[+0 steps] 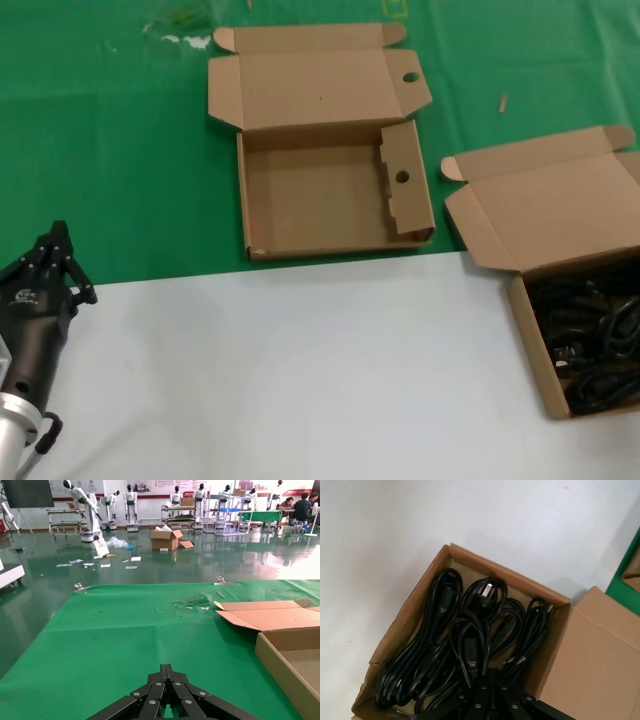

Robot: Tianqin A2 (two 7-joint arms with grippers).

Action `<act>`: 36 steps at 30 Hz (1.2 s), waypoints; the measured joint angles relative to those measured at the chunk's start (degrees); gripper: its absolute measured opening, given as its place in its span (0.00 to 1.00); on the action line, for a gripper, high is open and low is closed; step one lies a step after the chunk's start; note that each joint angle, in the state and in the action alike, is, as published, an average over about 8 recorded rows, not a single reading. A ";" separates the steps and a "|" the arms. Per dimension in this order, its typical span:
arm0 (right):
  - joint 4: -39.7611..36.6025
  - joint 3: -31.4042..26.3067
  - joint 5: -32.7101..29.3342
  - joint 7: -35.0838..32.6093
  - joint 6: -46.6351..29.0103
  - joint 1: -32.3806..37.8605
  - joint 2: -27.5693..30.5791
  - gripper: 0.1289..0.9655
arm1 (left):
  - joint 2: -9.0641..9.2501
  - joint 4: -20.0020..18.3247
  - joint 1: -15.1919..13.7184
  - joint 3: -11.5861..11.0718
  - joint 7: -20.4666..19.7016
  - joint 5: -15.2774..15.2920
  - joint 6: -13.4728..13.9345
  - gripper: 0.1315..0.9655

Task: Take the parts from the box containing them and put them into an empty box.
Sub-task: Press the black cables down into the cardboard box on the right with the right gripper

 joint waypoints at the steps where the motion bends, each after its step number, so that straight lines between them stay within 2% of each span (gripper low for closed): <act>1: 0.32 0.00 -0.02 0.49 -0.35 0.28 0.06 0.03 | 0.00 0.00 0.00 0.00 0.00 0.00 0.00 0.01; 8: 1.75 0.09 0.30 2.19 -1.39 0.61 0.54 0.01 | 0.00 0.00 0.00 0.00 0.00 0.00 0.00 0.01; 28: 0.16 -0.45 1.08 0.18 0.45 -0.92 -0.90 0.01 | 0.00 0.00 0.00 0.00 0.00 0.00 0.00 0.01; 36: -0.79 -0.97 0.80 -0.17 0.73 -0.77 -1.61 0.05 | 0.00 0.00 0.00 0.00 0.00 0.00 0.00 0.01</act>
